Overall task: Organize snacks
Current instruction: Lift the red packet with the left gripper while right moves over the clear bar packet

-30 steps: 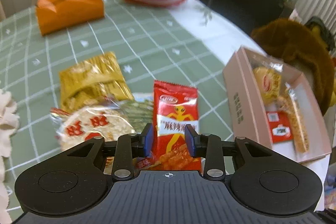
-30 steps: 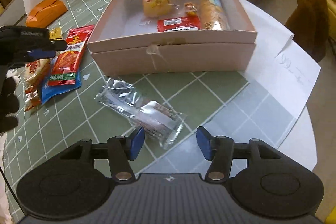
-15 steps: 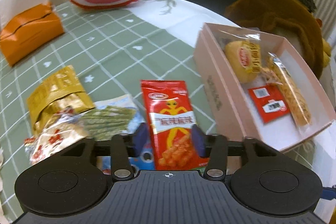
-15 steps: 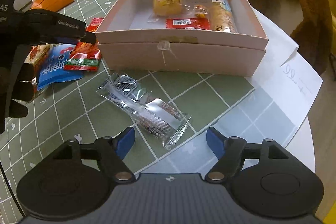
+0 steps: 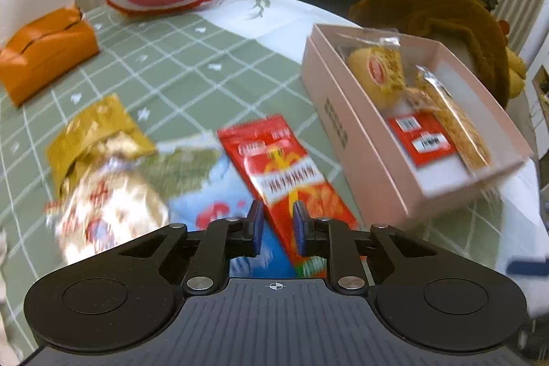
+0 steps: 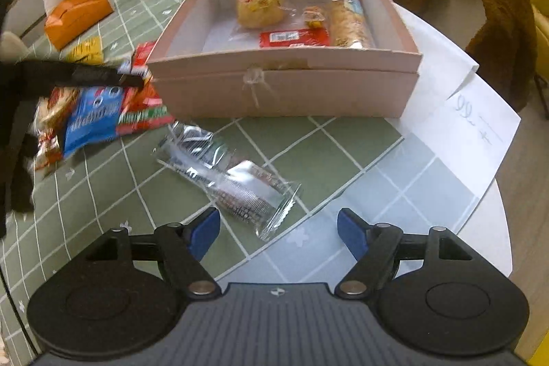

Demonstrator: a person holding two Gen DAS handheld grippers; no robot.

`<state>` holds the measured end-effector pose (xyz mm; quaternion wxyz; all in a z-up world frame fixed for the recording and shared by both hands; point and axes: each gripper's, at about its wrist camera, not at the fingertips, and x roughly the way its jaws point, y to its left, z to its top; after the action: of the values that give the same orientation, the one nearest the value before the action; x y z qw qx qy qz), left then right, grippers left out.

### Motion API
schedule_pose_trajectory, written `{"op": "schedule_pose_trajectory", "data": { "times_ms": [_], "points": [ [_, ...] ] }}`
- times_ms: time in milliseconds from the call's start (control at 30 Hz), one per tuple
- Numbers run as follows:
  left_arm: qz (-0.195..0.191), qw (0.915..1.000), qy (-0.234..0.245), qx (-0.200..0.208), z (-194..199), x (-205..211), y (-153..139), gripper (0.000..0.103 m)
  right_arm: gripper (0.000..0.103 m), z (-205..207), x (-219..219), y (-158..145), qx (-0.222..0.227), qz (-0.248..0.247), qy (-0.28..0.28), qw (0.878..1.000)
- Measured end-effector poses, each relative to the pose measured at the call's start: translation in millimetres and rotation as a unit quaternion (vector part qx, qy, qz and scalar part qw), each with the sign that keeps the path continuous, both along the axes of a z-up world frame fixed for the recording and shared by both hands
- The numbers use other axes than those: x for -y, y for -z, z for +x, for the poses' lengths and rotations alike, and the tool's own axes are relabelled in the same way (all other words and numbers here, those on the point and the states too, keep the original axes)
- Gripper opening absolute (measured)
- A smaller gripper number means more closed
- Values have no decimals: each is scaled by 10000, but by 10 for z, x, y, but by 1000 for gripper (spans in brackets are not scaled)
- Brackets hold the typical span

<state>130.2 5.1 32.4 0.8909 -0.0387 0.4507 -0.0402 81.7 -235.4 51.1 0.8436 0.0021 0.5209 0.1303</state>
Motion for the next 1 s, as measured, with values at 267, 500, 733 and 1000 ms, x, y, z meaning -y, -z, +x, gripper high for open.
{"op": "schedule_pose_trajectory", "data": {
  "times_ms": [267,500,733,1000],
  "points": [
    [-571,9981,-210,-62,-509,-132,-9,21,76,165,-23,-171,-132,647,168,9977],
    [-960,9908,-937,-149,-820,-505,-61,23,75,245,-708,-98,-198,615,-321,9974],
    [-1023,9897,-981,-216,-974,-679,-67,23,72,508,-1331,26,-76,404,-159,9990],
    [-1217,9871,-1038,-78,-1025,-761,-38,23,57,545,-1563,68,126,-7,-217,9997]
  ]
}}
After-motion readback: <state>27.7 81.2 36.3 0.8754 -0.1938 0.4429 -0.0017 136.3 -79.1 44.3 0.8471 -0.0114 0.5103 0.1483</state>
